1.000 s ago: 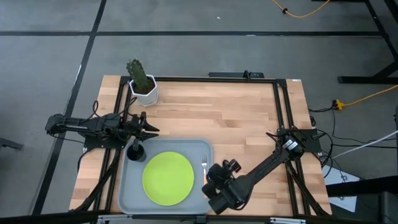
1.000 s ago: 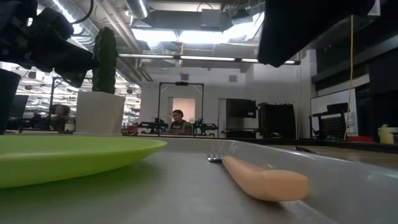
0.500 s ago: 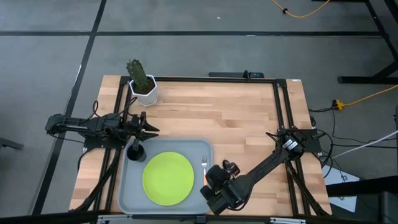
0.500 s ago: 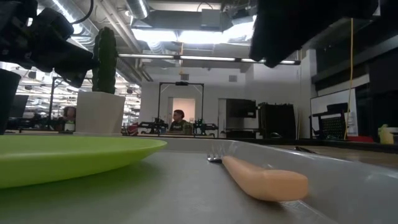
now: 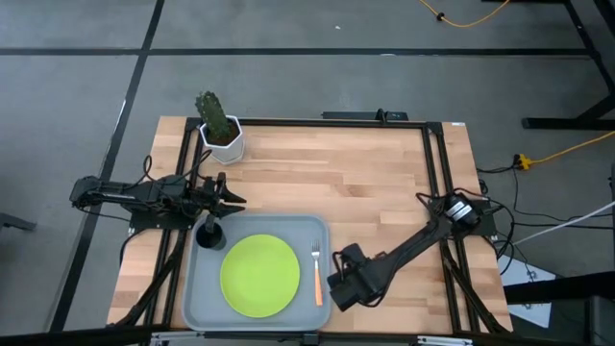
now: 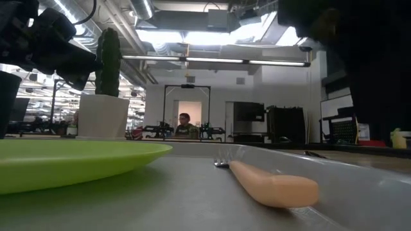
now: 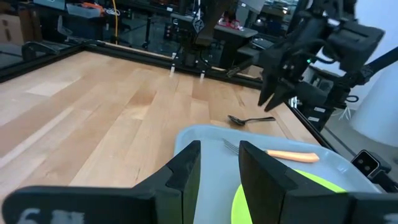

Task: Pick and place plate/cup/fork/spoon on tray
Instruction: Put the black spoon on the gray serving tray to the left of the orange fork

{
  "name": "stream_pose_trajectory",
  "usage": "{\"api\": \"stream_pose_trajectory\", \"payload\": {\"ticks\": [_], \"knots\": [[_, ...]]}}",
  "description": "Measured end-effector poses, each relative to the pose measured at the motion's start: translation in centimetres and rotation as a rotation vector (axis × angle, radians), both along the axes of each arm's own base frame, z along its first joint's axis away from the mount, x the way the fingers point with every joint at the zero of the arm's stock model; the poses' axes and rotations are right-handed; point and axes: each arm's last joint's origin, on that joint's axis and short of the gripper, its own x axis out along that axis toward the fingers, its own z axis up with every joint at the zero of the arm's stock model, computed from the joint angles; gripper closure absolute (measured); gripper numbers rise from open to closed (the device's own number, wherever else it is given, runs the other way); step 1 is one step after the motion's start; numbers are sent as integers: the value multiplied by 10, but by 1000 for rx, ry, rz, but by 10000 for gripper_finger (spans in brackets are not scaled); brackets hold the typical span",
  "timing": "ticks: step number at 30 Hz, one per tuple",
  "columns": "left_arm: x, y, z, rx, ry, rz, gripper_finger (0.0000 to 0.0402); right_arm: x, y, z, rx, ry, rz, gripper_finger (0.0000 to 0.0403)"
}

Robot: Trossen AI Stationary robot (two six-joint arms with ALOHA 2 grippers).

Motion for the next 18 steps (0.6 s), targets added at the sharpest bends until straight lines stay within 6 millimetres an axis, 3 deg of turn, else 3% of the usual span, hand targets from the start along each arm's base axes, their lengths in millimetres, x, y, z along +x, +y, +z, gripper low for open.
{"api": "stream_pose_trajectory", "payload": {"ticks": [9,18], "knots": [[0,0,0,0,-1,0,299,-26,-16,-27,40,60,22,293],[0,0,0,0,-1,0,299,-21,-12,-31,83,29,157,293]]}}
